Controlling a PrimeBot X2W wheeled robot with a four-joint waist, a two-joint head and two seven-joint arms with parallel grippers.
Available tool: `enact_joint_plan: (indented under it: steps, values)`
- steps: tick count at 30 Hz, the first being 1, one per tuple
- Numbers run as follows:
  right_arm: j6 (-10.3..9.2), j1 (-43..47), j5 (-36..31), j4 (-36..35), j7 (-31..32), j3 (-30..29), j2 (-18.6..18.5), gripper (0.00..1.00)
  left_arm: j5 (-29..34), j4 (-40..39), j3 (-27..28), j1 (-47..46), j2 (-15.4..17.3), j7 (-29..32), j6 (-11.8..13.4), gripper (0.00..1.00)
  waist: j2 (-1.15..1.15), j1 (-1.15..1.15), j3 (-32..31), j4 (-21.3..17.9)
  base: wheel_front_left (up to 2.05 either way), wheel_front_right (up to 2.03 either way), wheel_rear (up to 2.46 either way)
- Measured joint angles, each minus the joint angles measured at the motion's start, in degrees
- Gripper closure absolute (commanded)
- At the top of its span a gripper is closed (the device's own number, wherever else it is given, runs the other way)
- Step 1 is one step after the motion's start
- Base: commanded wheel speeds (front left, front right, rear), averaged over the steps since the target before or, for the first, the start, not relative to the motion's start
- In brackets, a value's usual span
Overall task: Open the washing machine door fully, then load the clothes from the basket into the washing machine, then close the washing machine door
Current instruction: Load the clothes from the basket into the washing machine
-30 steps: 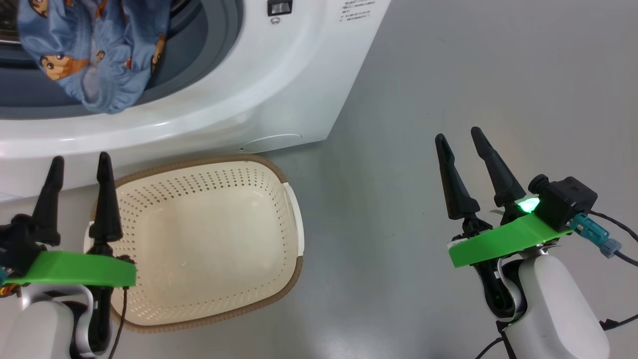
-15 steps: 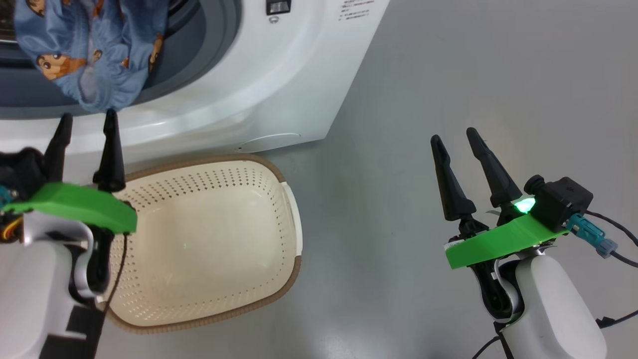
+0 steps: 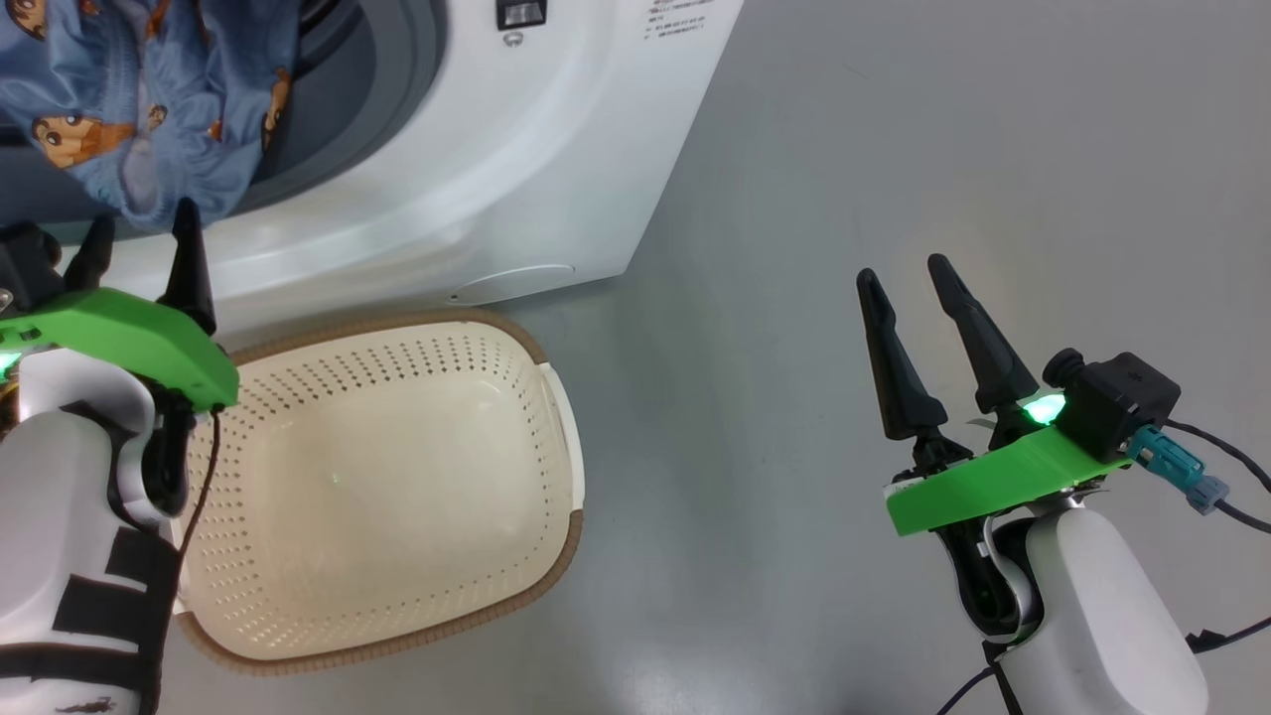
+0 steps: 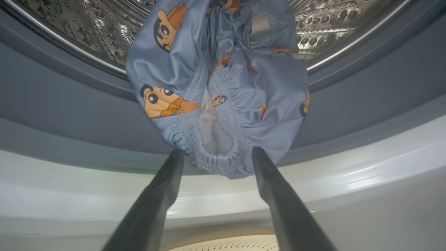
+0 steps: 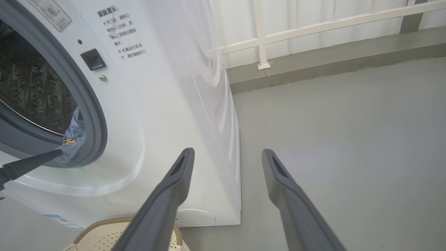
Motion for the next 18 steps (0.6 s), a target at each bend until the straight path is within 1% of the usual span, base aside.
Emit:
enact_joint_plan:
  steps: [5,6,7,8,9,10,14,18]
  values:
    - [0.0,0.0,0.0,0.0,0.0,0.0,0.1,0.0,0.0,4.3,-0.6,-1.7,0.0,0.2,-0.1,0.0,0.0,0.0,0.0,-0.2,0.0,0.0,0.0]
    - [0.0,0.0,0.0,0.0,0.0,0.0,0.1,0.0,0.0,4.9,-0.7,-2.2,0.0,0.0,-0.4,0.21,0.0,0.0,0.0,-0.2,0.0,0.0,0.0]
    - [0.0,0.0,0.0,0.0,0.0,-0.1,0.1,0.0,0.0,5.5,-0.7,-2.6,0.0,-0.3,-0.6,0.55,0.0,0.0,-0.1,-0.2,0.0,0.0,0.0]
    - [0.0,0.0,0.0,0.0,0.0,-0.1,0.2,0.0,0.0,6.0,-0.8,-3.0,0.0,-0.5,-0.6,0.65,0.0,0.0,-0.1,-0.2,0.0,0.0,0.0]
    - [0.0,0.0,0.0,0.0,0.0,-0.1,0.2,0.0,0.0,6.6,-1.0,-3.5,-0.1,-0.8,-0.9,0.91,0.0,0.0,0.0,-0.2,0.0,0.0,0.0]
    - [0.0,0.0,0.0,0.0,0.0,-0.1,0.2,0.0,0.0,7.0,-1.1,-3.9,-0.1,-0.9,-1.1,1.0,0.0,0.0,0.0,-0.2,0.0,0.0,0.0]
    - [0.0,0.0,0.0,0.0,0.0,-0.1,0.2,0.0,0.1,8.7,-2.0,-5.6,-0.1,-1.3,-2.1,1.0,0.0,0.0,0.1,-0.1,0.0,0.0,0.0]
    - [0.0,0.0,0.0,-0.1,0.0,-0.2,0.2,0.0,0.4,8.8,-3.3,-8.1,-0.3,-3.3,-2.8,1.0,0.0,0.0,0.4,-0.1,0.0,0.0,0.0]
